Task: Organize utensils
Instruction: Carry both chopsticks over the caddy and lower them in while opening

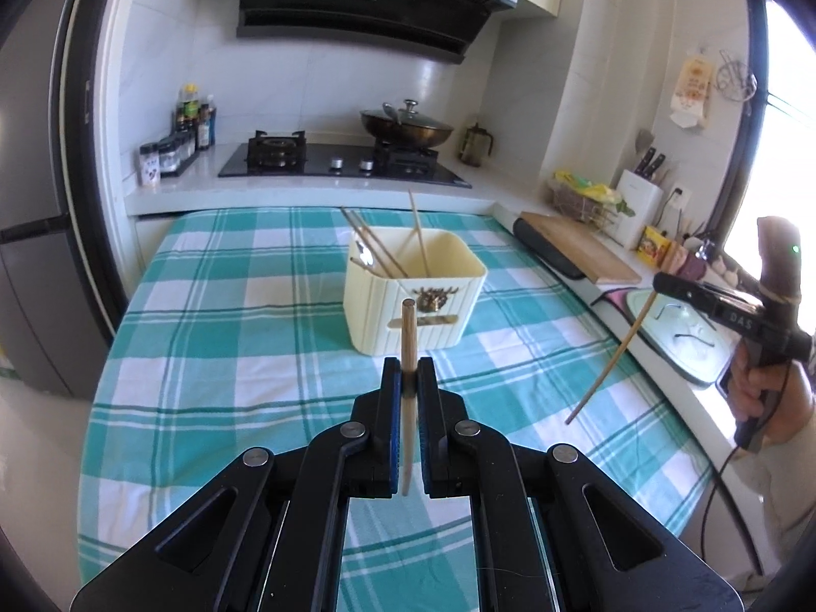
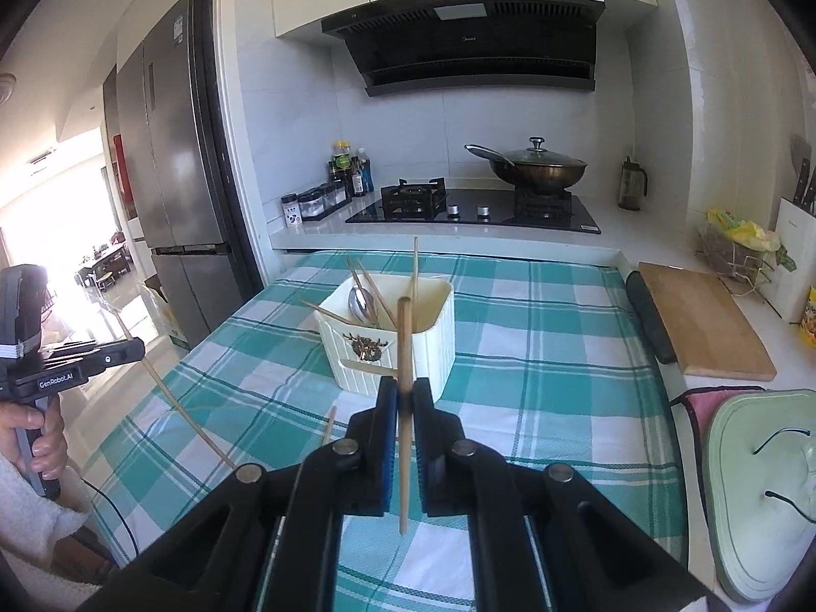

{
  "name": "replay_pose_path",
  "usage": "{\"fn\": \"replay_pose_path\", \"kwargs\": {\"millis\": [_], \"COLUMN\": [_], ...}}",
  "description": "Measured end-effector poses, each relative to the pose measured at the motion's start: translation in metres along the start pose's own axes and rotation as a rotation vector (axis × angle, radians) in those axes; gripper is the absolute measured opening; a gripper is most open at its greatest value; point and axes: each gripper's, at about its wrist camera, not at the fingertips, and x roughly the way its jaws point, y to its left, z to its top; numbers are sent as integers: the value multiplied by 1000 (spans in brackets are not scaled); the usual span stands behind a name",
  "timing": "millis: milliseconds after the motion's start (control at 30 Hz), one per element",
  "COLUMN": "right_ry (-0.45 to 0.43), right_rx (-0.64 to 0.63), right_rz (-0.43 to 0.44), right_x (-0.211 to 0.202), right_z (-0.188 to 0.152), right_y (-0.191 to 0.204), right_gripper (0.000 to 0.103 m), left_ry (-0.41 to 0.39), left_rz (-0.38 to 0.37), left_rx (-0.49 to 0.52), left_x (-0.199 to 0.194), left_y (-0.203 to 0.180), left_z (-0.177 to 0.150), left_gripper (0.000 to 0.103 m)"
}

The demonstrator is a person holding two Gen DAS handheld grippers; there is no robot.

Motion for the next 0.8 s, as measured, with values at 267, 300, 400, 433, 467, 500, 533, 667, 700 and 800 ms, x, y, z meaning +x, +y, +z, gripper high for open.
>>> {"fn": "replay_pose_path", "kwargs": {"millis": [267, 300, 400, 433, 467, 500, 533, 667, 700, 800], "right_ry": [-55, -78, -165, -200, -228, -256, -278, -286, -264, -185], "right_rx": [-26, -33, -63, -75, -83, -87, -86, -73, -65, -41], "right_rz": [-15, -14, -23, -29, -32, -30, -28, -5, -2, 19], "right_x": [8, 8, 11, 13, 15, 20, 25, 64, 77, 118], "right_z": [52, 62, 94, 105, 113, 122, 129, 148, 149, 147], "right_y": [-7, -6, 0, 2, 4, 6, 7, 7, 6, -1], "right_gripper": [6, 6, 6, 6, 6, 6, 6, 6, 6, 6], "left_ry": [-119, -151, -263, -295, -319, -336, -346, -273, -241, -131], "left_rz": [-27, -18, 28, 42, 54, 62, 65, 82, 78, 63], "left_rx": [12, 16, 34, 39, 40, 36, 33, 32, 22, -7], "left_x": [-13, -15, -12, -8, -2, 5, 14, 73, 87, 133], "left_y": [-9, -11, -18, -21, -23, -23, -23, -23, -21, -12], "left_z": [60, 73, 112, 123, 134, 143, 151, 171, 173, 170], "left_gripper": [4, 4, 4, 4, 4, 4, 4, 4, 4, 4]}}
